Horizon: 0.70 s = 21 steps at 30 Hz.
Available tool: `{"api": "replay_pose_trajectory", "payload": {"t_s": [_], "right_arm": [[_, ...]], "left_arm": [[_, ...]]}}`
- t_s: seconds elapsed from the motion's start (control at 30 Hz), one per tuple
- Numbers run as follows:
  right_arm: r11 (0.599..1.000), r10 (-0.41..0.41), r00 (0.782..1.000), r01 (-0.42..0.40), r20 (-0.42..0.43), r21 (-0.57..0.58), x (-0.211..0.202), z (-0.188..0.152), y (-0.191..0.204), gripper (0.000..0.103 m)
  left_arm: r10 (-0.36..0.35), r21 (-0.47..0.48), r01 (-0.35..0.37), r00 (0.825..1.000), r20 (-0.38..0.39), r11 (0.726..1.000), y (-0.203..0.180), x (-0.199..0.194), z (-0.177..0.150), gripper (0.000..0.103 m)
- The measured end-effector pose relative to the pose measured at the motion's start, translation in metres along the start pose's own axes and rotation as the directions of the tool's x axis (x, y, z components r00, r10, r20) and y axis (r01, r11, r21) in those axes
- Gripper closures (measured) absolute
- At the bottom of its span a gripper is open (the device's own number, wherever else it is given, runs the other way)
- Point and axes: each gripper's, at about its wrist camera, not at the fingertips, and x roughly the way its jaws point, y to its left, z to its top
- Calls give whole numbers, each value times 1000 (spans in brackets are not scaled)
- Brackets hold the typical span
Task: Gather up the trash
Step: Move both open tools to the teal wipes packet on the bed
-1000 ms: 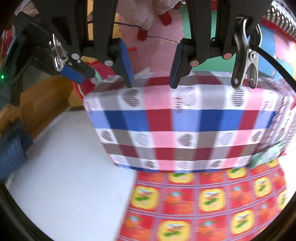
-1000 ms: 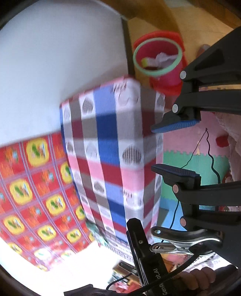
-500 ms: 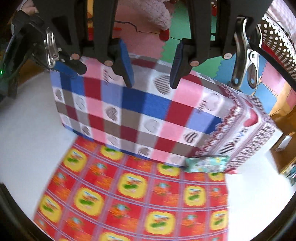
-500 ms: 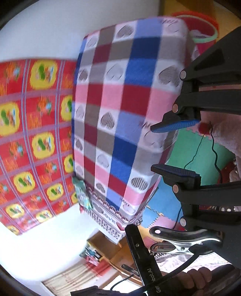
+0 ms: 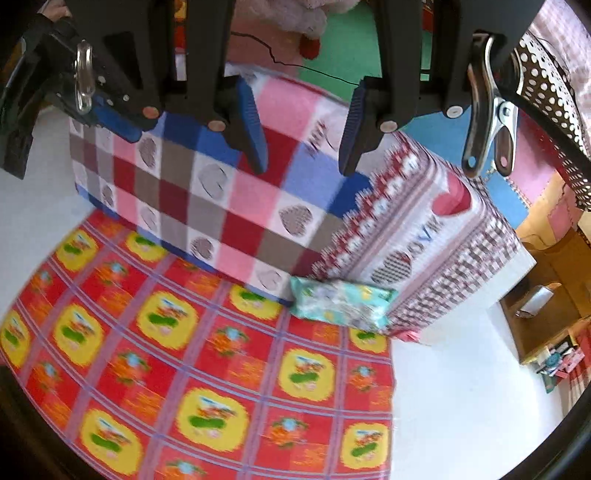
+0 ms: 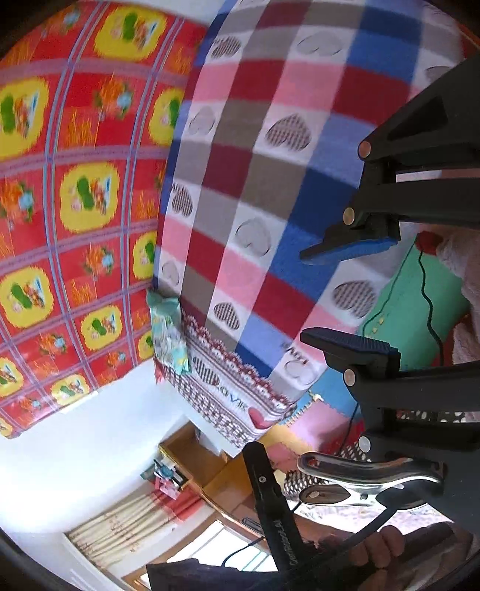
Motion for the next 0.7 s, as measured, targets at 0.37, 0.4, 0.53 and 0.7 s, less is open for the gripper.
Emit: {"api": "replay_pose_trajectory", "payload": {"t_s": [0.37,0.4,0.53,0.7], "right_arm": [[999,-5,999,3,-52,-38,67,67,21,61],[999,-6,999,4,-51,-35,71,71,23,61],[999,-28,998,28,-49,-16,93,88,31,60],[997,-58,996,61,-72,36,124,107,40,59]], "left_arm": [[27,-57,-27,1000,-12,998,51,48,68,61],[28,-53,-29,1000,-12,998,55,53,74,61],[15,-24,-16,1000,-24,1000,68,73,98,61],[-16,3,16,998,-54,1000,85,105,131,61]]}}
